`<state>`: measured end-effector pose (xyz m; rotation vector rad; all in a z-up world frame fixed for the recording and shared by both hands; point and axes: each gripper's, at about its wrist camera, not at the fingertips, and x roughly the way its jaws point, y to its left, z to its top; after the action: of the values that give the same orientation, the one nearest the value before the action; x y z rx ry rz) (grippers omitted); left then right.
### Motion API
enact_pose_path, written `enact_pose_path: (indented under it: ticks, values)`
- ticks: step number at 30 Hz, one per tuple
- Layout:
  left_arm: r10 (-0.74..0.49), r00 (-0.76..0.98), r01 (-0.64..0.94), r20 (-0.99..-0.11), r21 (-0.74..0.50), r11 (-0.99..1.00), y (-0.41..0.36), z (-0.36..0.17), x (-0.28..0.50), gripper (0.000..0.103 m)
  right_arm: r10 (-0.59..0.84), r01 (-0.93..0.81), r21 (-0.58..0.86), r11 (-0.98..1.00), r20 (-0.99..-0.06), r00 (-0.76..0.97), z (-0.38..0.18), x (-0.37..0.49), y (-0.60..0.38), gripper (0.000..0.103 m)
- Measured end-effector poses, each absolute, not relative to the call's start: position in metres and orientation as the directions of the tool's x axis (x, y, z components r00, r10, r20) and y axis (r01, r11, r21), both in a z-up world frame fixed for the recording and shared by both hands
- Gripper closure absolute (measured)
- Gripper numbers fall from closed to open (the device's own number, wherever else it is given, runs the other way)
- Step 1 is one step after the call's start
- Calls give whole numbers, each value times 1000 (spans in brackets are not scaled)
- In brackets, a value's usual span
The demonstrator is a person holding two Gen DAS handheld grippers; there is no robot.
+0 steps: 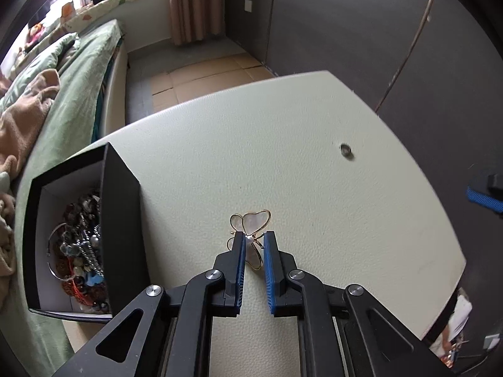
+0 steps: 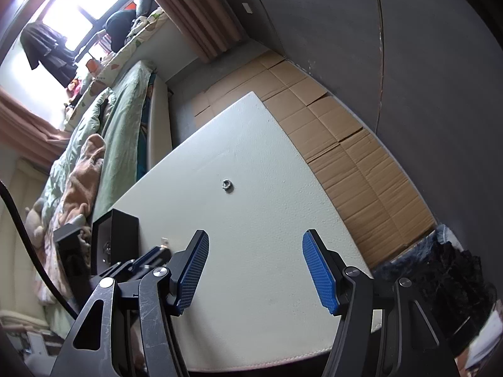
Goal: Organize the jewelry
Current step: 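Hold the butterfly pendant with the left gripper while the right grasps the small silver ring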
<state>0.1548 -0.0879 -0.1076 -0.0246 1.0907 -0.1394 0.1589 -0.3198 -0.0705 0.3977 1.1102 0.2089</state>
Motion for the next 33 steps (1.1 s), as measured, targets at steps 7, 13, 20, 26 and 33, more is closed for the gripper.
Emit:
enact_pose_path:
  ticks: [7, 13, 20, 26, 33]
  values:
    - [-175, 468, 78, -866, -157, 985, -74, -97, 161, 91, 381, 77, 448, 890, -827, 413, -84, 171, -320, 40]
    - [-211, 501, 66, -839, -206, 976, -59, -81, 164, 91, 401, 90, 478, 874, -812, 424, -90, 185, -310, 40]
    - [-226, 536, 46, -813, -239, 970, -42, -68, 166, 91, 350, 43, 403, 914, -838, 418, -98, 208, -284, 45]
    - [-235, 554, 22, -799, -268, 963, -29, -62, 170, 91, 313, -14, 336, 942, -860, 403, -108, 225, -263, 59]
    - [-245, 578, 0, -779, -301, 954, -11, -55, 175, 91, 277, -45, 282, 958, -875, 397, -116, 237, -247, 68]
